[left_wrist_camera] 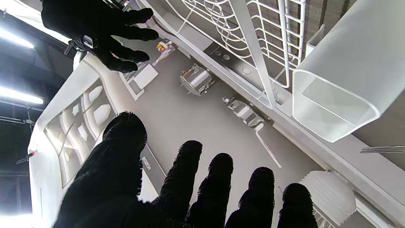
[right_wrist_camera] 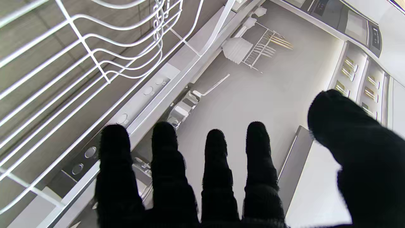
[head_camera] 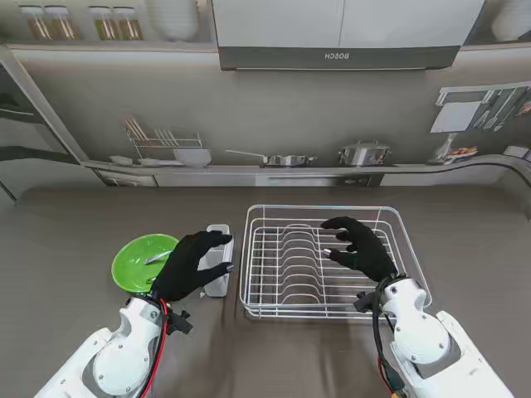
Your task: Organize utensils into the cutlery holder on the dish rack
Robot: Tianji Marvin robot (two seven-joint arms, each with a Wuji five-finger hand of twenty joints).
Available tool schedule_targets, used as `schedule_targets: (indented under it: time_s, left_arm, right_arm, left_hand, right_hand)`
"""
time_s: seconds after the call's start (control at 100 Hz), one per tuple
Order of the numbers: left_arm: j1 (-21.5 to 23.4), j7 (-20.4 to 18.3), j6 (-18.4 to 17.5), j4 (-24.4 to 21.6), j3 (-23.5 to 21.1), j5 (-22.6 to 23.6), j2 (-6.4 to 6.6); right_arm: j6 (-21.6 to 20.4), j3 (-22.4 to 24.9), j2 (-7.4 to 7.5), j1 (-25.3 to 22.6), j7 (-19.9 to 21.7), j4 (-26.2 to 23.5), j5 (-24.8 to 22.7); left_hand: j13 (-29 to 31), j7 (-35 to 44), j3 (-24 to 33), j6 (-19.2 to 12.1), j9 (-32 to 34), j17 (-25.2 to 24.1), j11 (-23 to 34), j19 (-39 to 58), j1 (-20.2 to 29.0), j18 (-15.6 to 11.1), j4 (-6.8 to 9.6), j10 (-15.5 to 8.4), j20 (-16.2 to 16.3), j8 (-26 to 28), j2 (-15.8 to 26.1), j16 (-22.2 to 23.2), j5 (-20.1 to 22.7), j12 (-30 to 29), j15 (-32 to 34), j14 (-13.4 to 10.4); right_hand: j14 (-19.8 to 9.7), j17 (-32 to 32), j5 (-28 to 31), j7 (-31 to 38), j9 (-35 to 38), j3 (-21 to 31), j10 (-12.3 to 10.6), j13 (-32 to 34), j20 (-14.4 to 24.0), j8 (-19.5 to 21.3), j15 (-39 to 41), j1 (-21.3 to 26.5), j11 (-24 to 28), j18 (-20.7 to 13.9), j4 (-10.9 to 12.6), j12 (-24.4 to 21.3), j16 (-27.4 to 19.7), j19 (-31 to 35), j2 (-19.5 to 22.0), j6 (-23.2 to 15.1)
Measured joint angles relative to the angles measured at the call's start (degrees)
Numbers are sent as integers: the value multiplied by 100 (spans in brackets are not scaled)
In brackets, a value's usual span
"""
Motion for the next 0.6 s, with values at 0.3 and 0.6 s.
schedule_targets:
  time_s: [0.3, 0.6]
  left_arm:
    - [2, -18, 34, -12, 19, -9, 2]
    - [49, -83, 253, -142, -171, 776, 42]
  right_arm:
    - [1, 4, 0, -23, -1, -25, 27]
    - [-3, -49, 1, -2, -3, -26, 51]
  left_hand:
    - [0, 0, 0, 0, 0, 0, 0, 0, 0, 0, 0, 0, 0, 0, 0, 0, 0, 0, 0, 0]
    - [116, 14, 0, 0, 130, 78, 32, 9, 0, 0, 0, 52, 0, 0, 0, 0, 114, 4, 86, 0]
  right_hand:
    - [-3, 1, 0, 0, 0, 0, -1, 0, 0, 0, 0, 0, 0, 0, 0, 0, 0, 0, 0, 0]
    - [-4, 1, 0, 0, 0, 0, -2, 0, 0, 0, 1, 0, 0, 0, 0, 1, 0, 0, 0, 0]
